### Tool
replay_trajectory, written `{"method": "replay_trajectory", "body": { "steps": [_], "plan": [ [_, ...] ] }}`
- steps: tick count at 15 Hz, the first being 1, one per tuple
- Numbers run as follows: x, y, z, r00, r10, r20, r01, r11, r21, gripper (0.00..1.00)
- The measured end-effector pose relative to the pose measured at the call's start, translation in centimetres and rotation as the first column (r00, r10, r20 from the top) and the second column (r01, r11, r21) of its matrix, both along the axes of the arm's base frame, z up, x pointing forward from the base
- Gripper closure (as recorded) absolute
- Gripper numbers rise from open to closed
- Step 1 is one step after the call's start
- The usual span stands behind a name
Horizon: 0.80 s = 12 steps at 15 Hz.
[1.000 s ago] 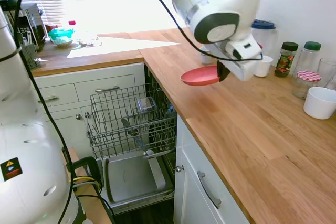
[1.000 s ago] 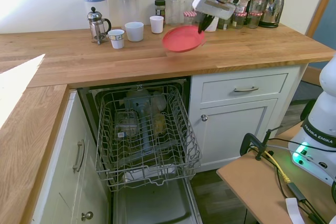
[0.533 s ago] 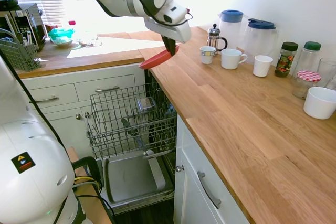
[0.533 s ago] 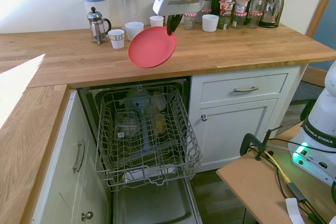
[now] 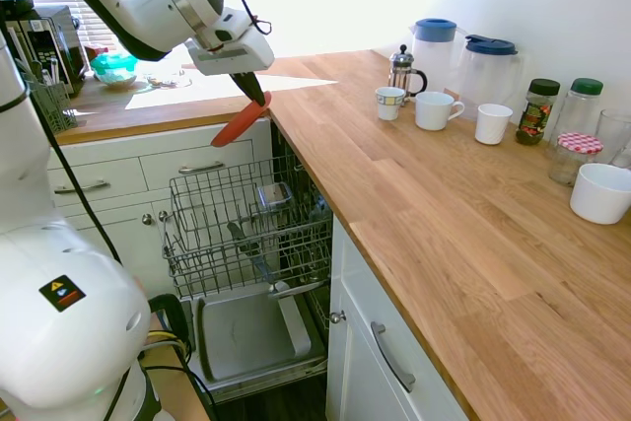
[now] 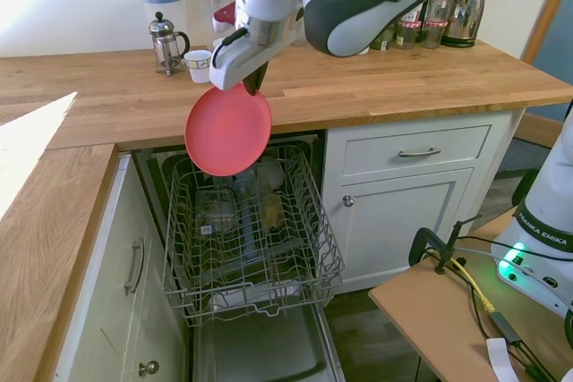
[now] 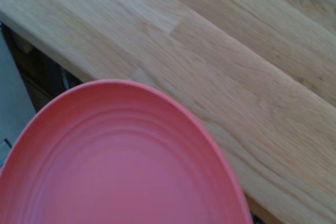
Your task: Put the plate in the dishwasher
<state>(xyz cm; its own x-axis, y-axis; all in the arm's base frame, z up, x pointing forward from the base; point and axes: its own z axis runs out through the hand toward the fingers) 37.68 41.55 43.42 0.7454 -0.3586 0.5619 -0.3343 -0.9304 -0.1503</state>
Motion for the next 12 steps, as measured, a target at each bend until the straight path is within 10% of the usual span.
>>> {"method": "replay_trajectory", "body": {
  "steps": [8,12],
  "plan": [
    [-4.9,6.5,-9.5,0.976,0.16,0.15,-0.117,0.958,-0.261,1.0],
    [-6.4,8.4,-12.7,0.939,0.253,0.233,-0.148,0.908,-0.391,1.0]
  ]
}}
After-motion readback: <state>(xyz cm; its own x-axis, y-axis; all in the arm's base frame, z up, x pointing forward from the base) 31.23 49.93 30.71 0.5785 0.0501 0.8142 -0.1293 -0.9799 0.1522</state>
